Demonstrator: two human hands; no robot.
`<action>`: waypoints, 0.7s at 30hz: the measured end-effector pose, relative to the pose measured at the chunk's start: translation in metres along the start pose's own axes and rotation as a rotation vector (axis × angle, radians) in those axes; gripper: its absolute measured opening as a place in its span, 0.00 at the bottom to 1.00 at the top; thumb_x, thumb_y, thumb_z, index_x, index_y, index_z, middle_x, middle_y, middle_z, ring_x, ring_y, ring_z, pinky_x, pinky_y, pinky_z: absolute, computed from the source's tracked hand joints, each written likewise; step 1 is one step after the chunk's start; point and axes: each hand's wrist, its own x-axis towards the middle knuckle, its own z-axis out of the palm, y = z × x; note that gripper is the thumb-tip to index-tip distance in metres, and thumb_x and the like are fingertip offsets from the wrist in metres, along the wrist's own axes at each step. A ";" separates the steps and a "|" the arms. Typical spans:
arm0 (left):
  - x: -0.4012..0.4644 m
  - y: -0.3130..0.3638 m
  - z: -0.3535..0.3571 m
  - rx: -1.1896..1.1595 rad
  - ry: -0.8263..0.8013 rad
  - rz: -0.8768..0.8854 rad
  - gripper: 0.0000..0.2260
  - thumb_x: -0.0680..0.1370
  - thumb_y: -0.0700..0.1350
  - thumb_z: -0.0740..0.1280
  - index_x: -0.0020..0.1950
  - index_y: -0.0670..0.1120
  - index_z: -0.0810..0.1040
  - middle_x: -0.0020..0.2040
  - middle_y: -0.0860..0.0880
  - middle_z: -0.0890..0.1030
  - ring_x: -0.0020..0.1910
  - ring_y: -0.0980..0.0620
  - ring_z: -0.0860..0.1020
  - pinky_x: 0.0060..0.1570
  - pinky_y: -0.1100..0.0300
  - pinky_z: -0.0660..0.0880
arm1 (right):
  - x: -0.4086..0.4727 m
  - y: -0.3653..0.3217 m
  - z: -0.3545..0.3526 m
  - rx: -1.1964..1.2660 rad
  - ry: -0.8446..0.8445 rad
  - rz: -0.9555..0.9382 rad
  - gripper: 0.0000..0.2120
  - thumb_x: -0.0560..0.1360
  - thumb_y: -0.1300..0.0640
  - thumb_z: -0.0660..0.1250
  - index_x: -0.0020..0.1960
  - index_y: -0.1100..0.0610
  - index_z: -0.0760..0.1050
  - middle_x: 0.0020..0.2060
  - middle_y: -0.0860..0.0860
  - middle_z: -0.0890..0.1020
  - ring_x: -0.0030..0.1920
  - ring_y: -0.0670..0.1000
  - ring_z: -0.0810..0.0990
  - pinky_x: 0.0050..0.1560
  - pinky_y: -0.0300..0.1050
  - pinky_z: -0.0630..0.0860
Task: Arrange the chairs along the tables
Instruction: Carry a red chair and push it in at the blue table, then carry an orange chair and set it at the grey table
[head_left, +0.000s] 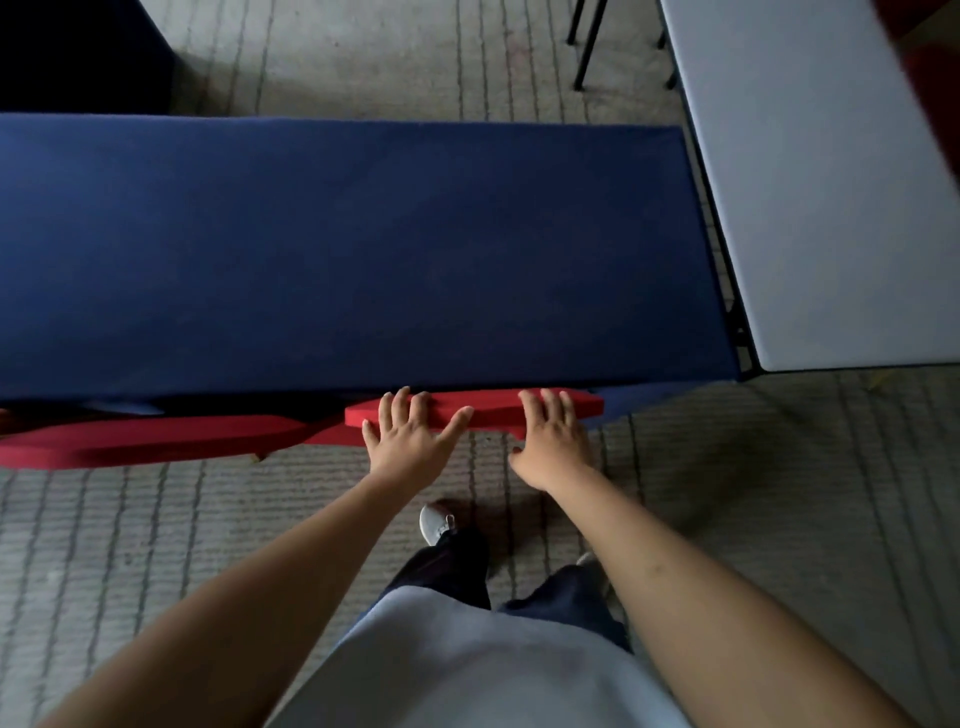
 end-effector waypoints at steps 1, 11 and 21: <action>-0.005 0.005 0.003 -0.011 0.026 -0.011 0.42 0.72 0.79 0.46 0.78 0.55 0.58 0.81 0.52 0.51 0.80 0.50 0.41 0.76 0.39 0.41 | -0.005 0.003 0.000 0.032 0.004 -0.009 0.45 0.77 0.45 0.68 0.81 0.47 0.41 0.82 0.52 0.43 0.81 0.59 0.40 0.79 0.57 0.53; -0.062 0.109 0.062 0.041 0.071 0.202 0.32 0.79 0.67 0.54 0.79 0.53 0.56 0.82 0.53 0.49 0.80 0.50 0.38 0.76 0.38 0.39 | -0.062 0.100 -0.002 0.420 -0.029 0.113 0.40 0.77 0.45 0.69 0.82 0.48 0.51 0.81 0.53 0.50 0.80 0.57 0.53 0.77 0.51 0.59; -0.146 0.235 0.123 -0.150 -0.044 0.311 0.32 0.77 0.63 0.64 0.77 0.52 0.61 0.76 0.47 0.64 0.76 0.44 0.60 0.73 0.44 0.58 | -0.167 0.282 -0.026 0.812 0.175 0.280 0.33 0.76 0.52 0.71 0.78 0.52 0.63 0.75 0.57 0.65 0.73 0.56 0.67 0.69 0.45 0.65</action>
